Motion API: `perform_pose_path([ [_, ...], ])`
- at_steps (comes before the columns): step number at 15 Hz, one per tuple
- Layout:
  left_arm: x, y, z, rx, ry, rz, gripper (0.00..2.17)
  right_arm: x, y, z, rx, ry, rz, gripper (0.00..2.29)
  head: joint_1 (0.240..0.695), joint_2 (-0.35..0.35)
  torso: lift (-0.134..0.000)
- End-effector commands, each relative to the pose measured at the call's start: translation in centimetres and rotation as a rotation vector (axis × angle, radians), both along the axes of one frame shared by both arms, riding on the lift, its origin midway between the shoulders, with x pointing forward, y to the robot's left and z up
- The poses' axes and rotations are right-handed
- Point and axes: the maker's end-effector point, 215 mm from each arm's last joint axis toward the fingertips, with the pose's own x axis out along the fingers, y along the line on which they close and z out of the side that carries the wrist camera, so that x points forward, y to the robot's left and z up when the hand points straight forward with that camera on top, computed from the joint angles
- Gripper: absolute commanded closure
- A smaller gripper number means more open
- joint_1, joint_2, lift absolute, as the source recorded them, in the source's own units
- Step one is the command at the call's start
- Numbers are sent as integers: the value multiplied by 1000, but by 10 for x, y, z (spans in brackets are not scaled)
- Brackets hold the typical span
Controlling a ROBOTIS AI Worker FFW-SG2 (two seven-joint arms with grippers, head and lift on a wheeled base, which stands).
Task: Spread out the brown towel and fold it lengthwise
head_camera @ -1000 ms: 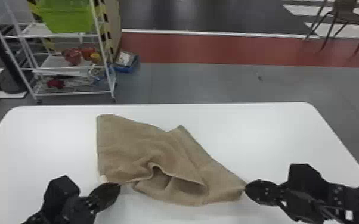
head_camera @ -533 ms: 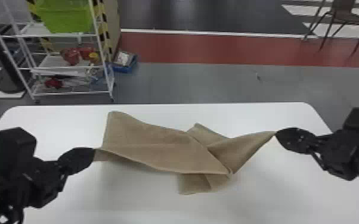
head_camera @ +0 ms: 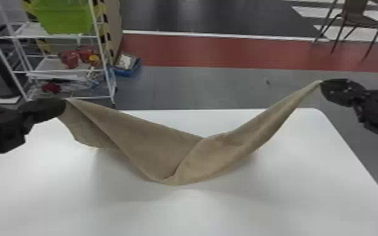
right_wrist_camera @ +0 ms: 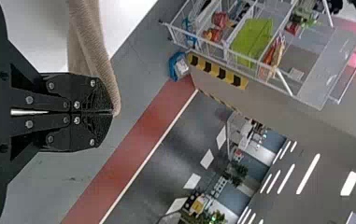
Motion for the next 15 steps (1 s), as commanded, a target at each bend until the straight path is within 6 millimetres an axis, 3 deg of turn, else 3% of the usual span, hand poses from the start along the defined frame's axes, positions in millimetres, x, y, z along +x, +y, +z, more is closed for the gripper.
perform_pose_path([
  [1,32,13,20,-20,-13,46,2128,27,-27,16,19,-9,-75,1393,637,-84,-122],
  [2,44,17,27,-22,-16,59,2128,37,-38,20,15,-12,-103,1393,596,-89,-122],
  [6,69,30,28,-58,6,86,2128,57,-74,25,33,-7,-184,1389,526,-110,-122],
  [9,73,45,17,-80,32,115,2128,59,-100,27,36,-14,-235,1389,517,-120,-122],
  [13,68,52,14,-96,39,113,2128,56,-108,26,48,-15,-244,1389,520,-129,-122],
  [15,57,55,22,-112,31,90,2128,45,-112,27,53,-17,-242,1393,521,-131,-122],
])
